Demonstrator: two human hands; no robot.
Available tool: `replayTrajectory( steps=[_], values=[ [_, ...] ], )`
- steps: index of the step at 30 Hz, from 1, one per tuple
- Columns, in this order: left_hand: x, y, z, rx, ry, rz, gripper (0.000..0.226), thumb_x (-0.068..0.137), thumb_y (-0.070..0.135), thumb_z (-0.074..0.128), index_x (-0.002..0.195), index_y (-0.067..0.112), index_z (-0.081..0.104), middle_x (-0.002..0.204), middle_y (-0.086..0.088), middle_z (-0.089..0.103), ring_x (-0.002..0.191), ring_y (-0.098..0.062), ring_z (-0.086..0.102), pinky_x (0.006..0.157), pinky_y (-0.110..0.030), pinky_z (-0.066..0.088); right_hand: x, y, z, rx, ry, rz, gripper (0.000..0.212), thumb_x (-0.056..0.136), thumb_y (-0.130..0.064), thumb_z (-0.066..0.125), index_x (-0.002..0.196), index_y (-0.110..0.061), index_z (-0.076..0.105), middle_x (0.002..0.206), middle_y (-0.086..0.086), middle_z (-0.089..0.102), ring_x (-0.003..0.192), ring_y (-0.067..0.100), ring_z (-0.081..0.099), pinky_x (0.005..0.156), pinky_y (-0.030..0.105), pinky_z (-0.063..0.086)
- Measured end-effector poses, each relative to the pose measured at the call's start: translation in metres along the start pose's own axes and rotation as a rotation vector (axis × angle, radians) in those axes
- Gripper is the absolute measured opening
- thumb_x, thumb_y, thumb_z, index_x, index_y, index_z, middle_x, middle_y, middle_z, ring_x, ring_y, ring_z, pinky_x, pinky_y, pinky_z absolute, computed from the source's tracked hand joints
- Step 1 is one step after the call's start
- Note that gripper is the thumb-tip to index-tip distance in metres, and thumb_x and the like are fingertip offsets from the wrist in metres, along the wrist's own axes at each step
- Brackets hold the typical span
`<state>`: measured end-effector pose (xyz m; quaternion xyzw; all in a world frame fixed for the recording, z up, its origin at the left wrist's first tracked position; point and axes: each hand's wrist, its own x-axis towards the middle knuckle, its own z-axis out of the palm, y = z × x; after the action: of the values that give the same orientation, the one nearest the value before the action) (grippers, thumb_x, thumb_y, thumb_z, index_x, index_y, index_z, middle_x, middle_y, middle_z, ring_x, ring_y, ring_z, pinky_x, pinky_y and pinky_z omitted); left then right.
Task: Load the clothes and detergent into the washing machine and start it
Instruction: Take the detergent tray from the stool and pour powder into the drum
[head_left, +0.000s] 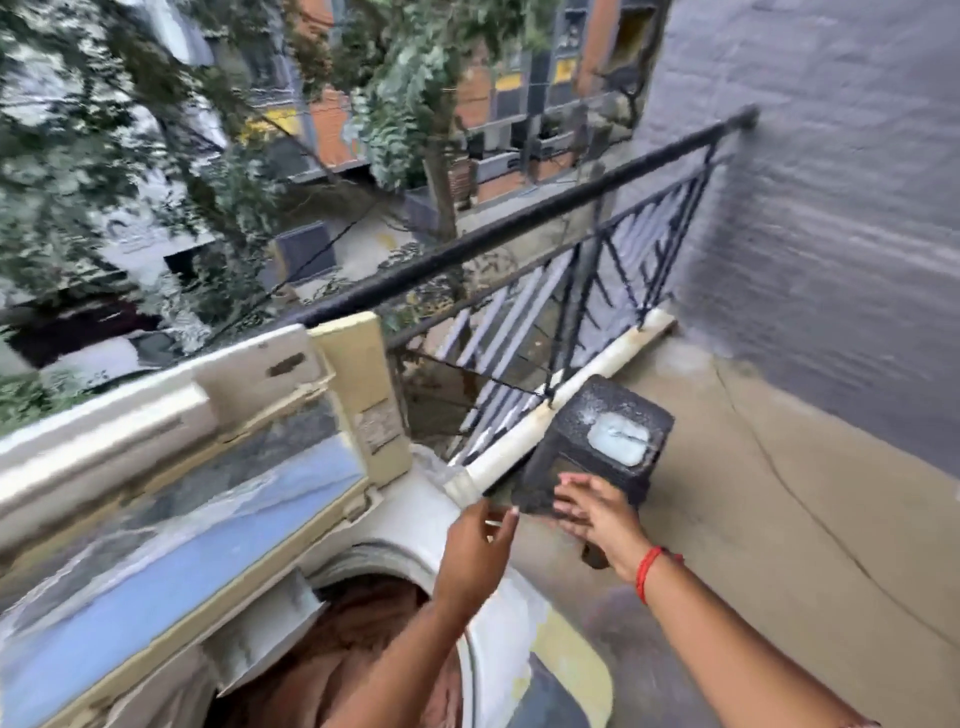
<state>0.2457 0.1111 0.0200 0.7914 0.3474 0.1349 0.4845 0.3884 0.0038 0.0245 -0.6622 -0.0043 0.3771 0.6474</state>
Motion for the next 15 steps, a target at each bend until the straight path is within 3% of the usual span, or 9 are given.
replayTrajectory(
  steps=[3, 6, 8, 10, 13, 15],
  values=[
    [0.038, 0.027, 0.039, 0.098, -0.097, 0.032, 0.020, 0.091, 0.034, 0.061, 0.080, 0.017, 0.063, 0.070, 0.007, 0.062, 0.060, -0.001, 0.051, 0.055, -0.002, 0.033, 0.036, -0.006, -0.065, 0.084, 0.114, 0.018, 0.012, 0.095, -0.011, 0.056, 0.107, -0.011, 0.058, 0.103, 0.011, 0.060, 0.079, 0.017, 0.058, 0.070, 0.027, 0.047],
    [0.083, 0.036, 0.080, 0.202, -0.187, 0.030, 0.024, 0.091, 0.040, 0.060, 0.074, 0.024, 0.057, 0.065, 0.007, 0.059, 0.058, -0.002, 0.052, 0.053, -0.009, 0.032, 0.079, 0.000, -0.115, 0.119, 0.208, 0.051, 0.016, 0.094, -0.008, 0.057, 0.110, -0.008, 0.058, 0.105, 0.014, 0.057, 0.079, 0.020, 0.055, 0.068, 0.027, 0.046],
    [0.119, 0.040, 0.112, 0.285, -0.255, 0.029, 0.025, 0.092, 0.038, 0.059, 0.075, 0.019, 0.061, 0.072, -0.003, 0.067, 0.069, -0.016, 0.061, 0.058, -0.020, 0.032, 0.112, 0.005, -0.145, 0.147, 0.252, 0.082, 0.020, 0.094, -0.006, 0.057, 0.114, -0.006, 0.058, 0.103, 0.013, 0.056, 0.085, 0.024, 0.055, 0.061, 0.023, 0.050],
    [0.154, 0.042, 0.141, 0.335, -0.295, 0.030, 0.024, 0.092, 0.035, 0.059, 0.080, 0.014, 0.062, 0.084, -0.010, 0.070, 0.081, -0.024, 0.063, 0.060, -0.021, 0.029, 0.144, 0.013, -0.169, 0.172, 0.284, 0.124, 0.020, 0.095, -0.008, 0.057, 0.114, -0.008, 0.057, 0.100, 0.010, 0.057, 0.080, 0.022, 0.056, 0.056, 0.019, 0.052],
    [0.214, 0.037, 0.194, 0.454, -0.398, 0.033, 0.030, 0.093, 0.034, 0.056, 0.087, 0.006, 0.065, 0.092, -0.013, 0.070, 0.089, -0.031, 0.064, 0.068, -0.032, 0.044, 0.206, 0.029, -0.203, 0.194, 0.331, 0.160, 0.021, 0.093, -0.009, 0.060, 0.114, -0.008, 0.058, 0.097, 0.010, 0.059, 0.075, 0.017, 0.055, 0.067, 0.024, 0.050],
    [0.250, 0.029, 0.228, 0.498, -0.429, 0.049, 0.027, 0.092, 0.031, 0.056, 0.093, 0.006, 0.067, 0.099, -0.017, 0.069, 0.093, -0.035, 0.063, 0.073, -0.036, 0.048, 0.244, 0.043, -0.219, 0.163, 0.361, 0.161, 0.024, 0.092, -0.007, 0.063, 0.116, -0.005, 0.060, 0.086, 0.007, 0.061, 0.069, 0.014, 0.055, 0.065, 0.023, 0.050]
  ],
)
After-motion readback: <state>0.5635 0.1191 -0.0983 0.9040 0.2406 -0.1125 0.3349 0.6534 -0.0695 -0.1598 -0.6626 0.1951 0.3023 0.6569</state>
